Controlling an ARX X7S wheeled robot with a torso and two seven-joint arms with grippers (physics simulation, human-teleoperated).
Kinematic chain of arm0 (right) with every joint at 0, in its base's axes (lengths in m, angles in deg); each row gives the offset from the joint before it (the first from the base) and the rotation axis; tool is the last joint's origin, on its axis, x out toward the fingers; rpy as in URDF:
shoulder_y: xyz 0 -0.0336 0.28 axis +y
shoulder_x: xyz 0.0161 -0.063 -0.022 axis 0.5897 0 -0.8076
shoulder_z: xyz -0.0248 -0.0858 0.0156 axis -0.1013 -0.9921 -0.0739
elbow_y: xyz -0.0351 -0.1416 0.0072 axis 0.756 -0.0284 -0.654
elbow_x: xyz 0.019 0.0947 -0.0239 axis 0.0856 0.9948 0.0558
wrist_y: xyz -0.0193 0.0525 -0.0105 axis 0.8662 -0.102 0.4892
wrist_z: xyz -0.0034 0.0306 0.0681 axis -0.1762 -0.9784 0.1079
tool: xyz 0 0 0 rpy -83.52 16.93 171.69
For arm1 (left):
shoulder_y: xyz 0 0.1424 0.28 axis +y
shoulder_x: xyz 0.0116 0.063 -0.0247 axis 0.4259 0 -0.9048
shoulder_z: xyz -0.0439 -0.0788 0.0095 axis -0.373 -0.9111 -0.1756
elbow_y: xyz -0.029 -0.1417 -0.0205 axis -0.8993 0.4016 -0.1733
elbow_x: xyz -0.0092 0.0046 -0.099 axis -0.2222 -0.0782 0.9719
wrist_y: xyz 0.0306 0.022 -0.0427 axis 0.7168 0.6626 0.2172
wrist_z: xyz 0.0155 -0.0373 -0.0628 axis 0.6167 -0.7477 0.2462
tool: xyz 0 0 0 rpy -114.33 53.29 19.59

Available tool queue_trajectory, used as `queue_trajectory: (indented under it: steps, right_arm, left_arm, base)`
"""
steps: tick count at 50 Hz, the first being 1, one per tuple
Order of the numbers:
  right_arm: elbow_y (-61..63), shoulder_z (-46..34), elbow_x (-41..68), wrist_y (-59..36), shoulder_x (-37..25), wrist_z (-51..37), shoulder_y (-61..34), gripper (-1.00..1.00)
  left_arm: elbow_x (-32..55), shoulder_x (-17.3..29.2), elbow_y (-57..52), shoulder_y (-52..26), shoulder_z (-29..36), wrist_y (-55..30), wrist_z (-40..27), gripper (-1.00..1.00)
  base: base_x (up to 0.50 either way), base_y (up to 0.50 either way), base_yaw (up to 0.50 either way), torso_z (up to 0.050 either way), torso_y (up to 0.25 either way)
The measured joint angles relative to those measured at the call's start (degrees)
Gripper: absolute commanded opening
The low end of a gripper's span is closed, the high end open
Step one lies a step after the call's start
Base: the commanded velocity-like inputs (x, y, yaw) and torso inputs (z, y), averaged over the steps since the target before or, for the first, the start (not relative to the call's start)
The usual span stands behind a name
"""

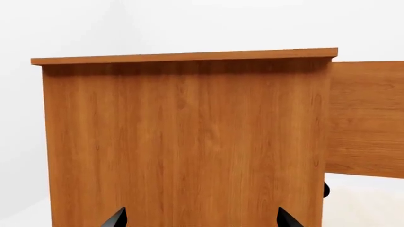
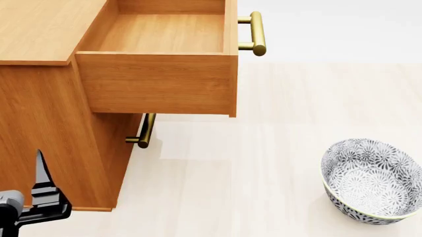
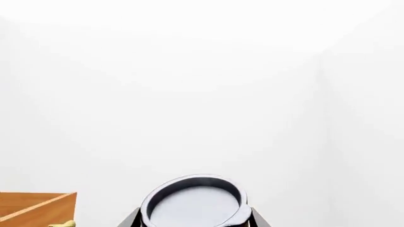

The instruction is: Put the ketchup in the top drawer of the cabinet.

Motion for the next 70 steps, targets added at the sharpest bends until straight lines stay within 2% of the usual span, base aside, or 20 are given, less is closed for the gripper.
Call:
queue_trajectory:
  steps: [12, 40, 54, 70]
  right_arm:
    - [0.31, -3.87, 1.96, -3.65, -3.73, -3.46, -6.85, -1.0]
    - [-2.69, -18.2, 5.47, -10.59, -8.96, -9.5, -30.67, -1.0]
    - [-5.26, -25.19, 5.29, -12.65, -8.4, -10.26, -42.2, -1.0]
    - [-10.02, -33.23, 3.35, -13.89, -4.49, -9.68, -53.65, -1.0]
  left_arm:
    - [0.15, 0.1, 0.13, 0.0, 0.15, 0.08, -0.18, 1.0]
    - [0.44, 0.29, 0.8, -0.45, 0.53, 0.23, -0.47, 1.0]
    - [0.51, 0.28, 1.61, -0.68, 0.72, 0.69, -0.56, 1.0]
    - [0.68, 0.43, 1.95, -0.61, 0.82, 1.1, -0.73, 1.0]
  base:
    - [0.0, 0.0, 0.0, 0.0, 0.0]
    - [0.0, 0.0, 0.0, 0.0, 0.0]
    - [0.0, 0.0, 0.0, 0.0, 0.0]
    - [0.0, 0.0, 0.0, 0.0, 0.0]
